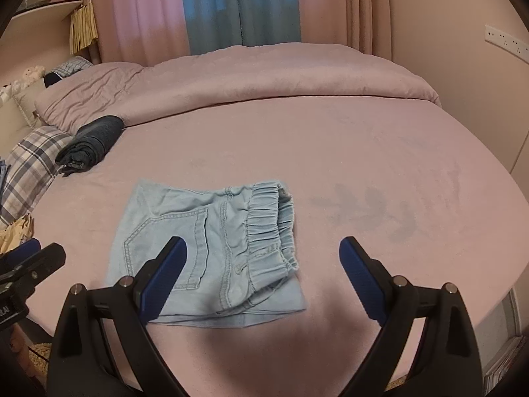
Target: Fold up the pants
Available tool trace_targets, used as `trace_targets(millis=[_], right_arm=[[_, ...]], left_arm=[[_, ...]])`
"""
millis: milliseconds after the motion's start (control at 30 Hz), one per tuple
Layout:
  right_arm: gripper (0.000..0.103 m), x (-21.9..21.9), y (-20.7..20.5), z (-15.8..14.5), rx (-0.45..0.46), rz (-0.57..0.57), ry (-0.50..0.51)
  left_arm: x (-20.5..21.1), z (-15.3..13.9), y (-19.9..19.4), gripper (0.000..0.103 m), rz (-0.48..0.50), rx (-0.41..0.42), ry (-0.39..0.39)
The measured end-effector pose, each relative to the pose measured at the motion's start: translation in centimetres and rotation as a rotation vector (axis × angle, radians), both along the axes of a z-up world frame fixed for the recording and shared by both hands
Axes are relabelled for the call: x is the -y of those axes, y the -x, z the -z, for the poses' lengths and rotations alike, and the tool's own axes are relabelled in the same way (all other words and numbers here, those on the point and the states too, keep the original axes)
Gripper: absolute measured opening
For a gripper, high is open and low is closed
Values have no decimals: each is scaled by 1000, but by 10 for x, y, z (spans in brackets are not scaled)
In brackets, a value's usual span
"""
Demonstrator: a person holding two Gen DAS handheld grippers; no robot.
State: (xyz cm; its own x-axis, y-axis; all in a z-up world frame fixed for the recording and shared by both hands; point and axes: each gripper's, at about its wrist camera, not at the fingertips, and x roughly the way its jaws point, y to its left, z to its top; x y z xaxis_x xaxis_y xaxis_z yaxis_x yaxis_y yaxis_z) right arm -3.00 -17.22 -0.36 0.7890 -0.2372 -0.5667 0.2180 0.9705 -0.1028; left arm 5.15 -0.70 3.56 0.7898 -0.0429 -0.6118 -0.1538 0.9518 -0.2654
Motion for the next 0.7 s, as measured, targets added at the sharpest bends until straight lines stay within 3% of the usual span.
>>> trace_targets(millis=[200, 700], right_arm=[[94, -2, 2, -1, -2, 10, 11], [94, -10, 0, 4, -18, 4, 30]], left_arm=[[-4, 0, 0, 91, 14, -3, 38], [2, -1, 1, 91, 19, -4, 36]])
